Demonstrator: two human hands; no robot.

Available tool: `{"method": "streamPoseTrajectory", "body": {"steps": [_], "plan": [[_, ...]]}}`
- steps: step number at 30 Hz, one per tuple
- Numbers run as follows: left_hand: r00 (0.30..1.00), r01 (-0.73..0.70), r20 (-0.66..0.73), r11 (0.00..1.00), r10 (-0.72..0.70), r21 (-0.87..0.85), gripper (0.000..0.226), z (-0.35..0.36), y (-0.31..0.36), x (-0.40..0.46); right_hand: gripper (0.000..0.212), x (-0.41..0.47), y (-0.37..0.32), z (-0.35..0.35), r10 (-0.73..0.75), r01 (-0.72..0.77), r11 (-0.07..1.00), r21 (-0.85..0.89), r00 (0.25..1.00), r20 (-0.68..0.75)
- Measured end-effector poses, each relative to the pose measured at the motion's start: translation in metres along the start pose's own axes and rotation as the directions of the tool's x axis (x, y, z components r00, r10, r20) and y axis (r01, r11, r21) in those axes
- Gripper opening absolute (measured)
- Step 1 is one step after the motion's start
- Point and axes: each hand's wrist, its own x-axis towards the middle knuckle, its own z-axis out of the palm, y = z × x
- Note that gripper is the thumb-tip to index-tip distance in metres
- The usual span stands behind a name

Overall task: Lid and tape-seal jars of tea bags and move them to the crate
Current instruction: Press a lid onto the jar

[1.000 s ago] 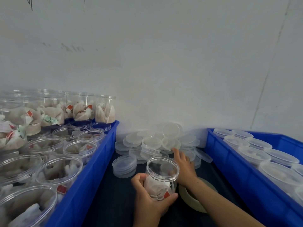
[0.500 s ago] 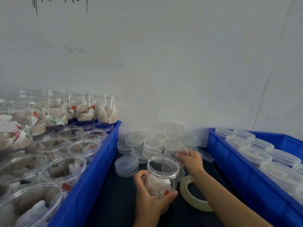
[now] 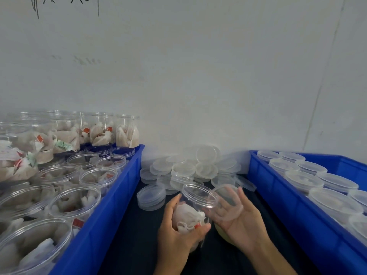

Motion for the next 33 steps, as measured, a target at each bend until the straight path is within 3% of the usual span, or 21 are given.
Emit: {"method": "streamPoseTrajectory", "body": {"steps": [3,7,12,17,19,23,26,29,33], "plan": [[0.995,-0.096,0.052,0.987,0.09,0.127,0.097,0.002,0.004,-0.002,0.061,-0.005,-0.003,0.004,-0.042,0.043,0.973,-0.227,0.999,0.01],[0.988,-0.137,0.099,0.971,0.119,0.196,0.094,0.002,0.008,-0.004,0.055,-0.013,0.0,0.015,-0.217,0.207,0.781,-0.589,0.975,0.055],[0.985,-0.146,0.133,0.952,0.114,0.268,0.092,0.002,0.013,-0.004,0.05,-0.021,-0.004,0.025,-0.37,0.395,0.445,-0.804,0.898,0.237],[0.971,-0.218,0.171,0.917,0.169,0.334,0.089,0.002,0.015,-0.007,0.066,-0.024,-0.003,0.028,-0.309,0.394,0.015,-0.919,0.876,0.371],[0.968,-0.228,0.182,0.906,0.172,0.357,0.09,0.002,0.016,-0.007,0.071,-0.026,-0.006,0.028,-0.277,0.37,-0.067,-0.927,0.885,0.374],[0.967,-0.216,0.199,0.927,0.159,0.306,0.098,0.002,0.015,-0.009,0.06,-0.031,-0.005,0.023,-0.309,0.367,-0.068,-0.928,0.877,0.369],[0.987,-0.024,0.162,0.993,0.005,0.116,0.113,-0.001,0.012,-0.007,0.054,-0.031,0.002,0.019,-0.395,0.376,-0.019,-0.926,0.848,0.352],[0.968,0.18,0.183,0.983,-0.173,-0.021,0.118,-0.005,0.013,-0.002,0.055,-0.031,0.006,0.013,-0.485,0.369,0.059,-0.928,0.823,0.297],[0.945,0.235,0.254,0.968,-0.205,-0.094,0.122,-0.006,0.012,0.0,0.055,-0.035,0.012,0.004,-0.564,0.39,0.174,-0.904,0.792,0.233]]}}
